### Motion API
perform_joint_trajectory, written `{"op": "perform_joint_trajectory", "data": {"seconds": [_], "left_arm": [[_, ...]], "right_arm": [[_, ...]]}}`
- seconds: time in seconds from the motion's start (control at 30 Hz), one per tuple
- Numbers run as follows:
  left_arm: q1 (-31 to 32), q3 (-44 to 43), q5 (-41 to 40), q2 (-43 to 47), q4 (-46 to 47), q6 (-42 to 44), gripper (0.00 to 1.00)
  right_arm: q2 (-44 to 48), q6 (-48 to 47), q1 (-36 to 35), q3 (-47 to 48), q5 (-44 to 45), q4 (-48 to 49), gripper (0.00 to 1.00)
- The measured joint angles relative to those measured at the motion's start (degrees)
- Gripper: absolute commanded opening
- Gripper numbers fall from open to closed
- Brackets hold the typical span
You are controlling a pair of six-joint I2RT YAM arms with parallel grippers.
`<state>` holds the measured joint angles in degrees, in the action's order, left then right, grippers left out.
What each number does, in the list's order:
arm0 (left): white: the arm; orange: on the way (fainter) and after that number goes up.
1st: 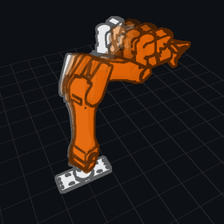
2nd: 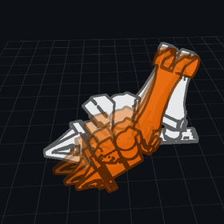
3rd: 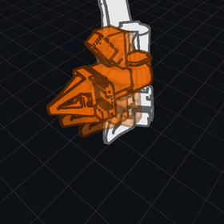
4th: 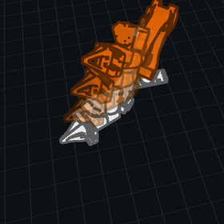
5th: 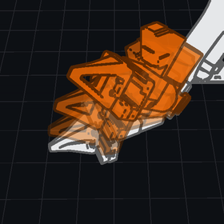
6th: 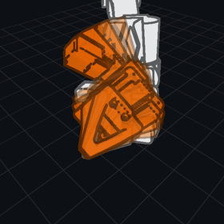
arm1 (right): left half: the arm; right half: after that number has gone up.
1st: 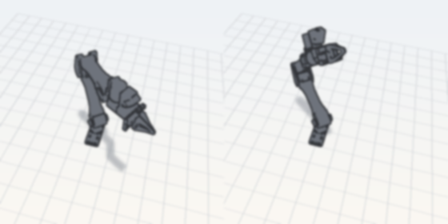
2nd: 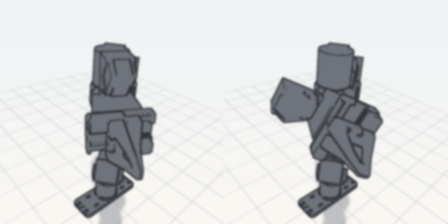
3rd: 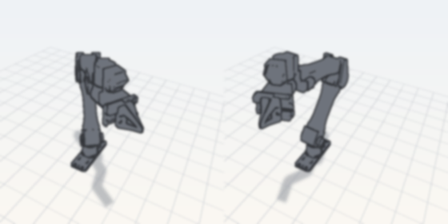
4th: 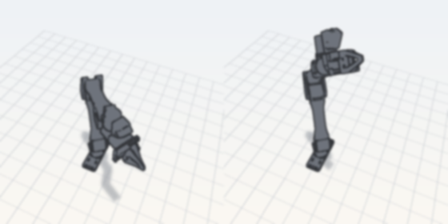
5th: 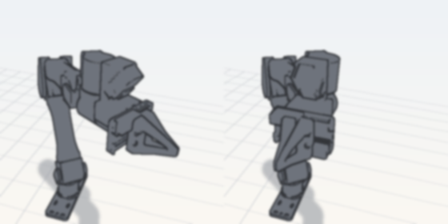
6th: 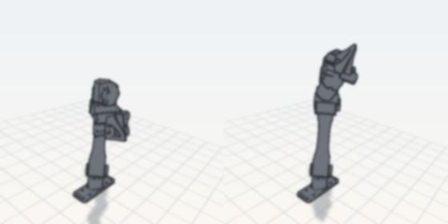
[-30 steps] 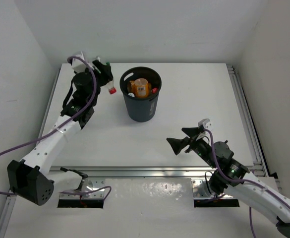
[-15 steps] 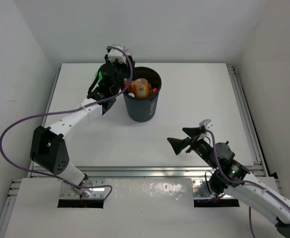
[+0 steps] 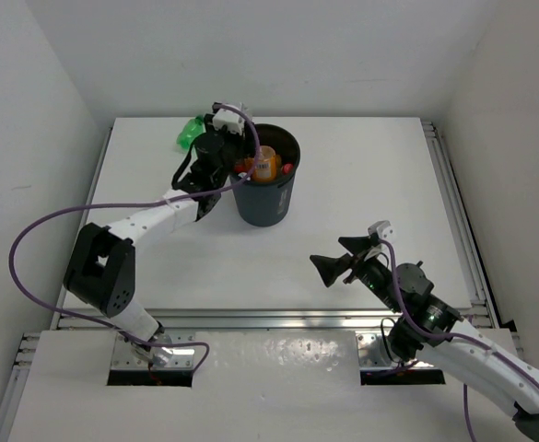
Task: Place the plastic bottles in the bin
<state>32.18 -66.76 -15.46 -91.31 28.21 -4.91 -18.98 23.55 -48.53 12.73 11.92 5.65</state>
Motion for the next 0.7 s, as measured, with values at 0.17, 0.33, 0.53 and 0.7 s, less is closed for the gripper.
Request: {"op": "perform_joint_trajectory", "data": {"seconds": [0.17, 0.33, 0.53, 0.7], "left_arm": [[0.31, 0.94, 2.78, 0.13, -0.76, 0.59, 0.97], [1.14, 0.94, 2.91, 2.38, -4.02, 0.79, 1.00], [1.29, 0.68, -0.63, 9.90, -7.52, -0.85, 0.99], [-2.05, -7.78, -6.05, 10.36, -13.86, -4.31, 0.99]], "right_arm": [[-0.61, -0.02, 0.00, 0.00, 0.02, 0.31, 0.98], [-0.57, -0.39, 0.00, 0.00, 0.07, 0.31, 0.98], [-0.52, -0.39, 0.00, 0.00, 0.00, 0.31, 0.98], [-0.55, 0.04, 0.00, 0.00, -0.98, 0.72, 0.98]]}}
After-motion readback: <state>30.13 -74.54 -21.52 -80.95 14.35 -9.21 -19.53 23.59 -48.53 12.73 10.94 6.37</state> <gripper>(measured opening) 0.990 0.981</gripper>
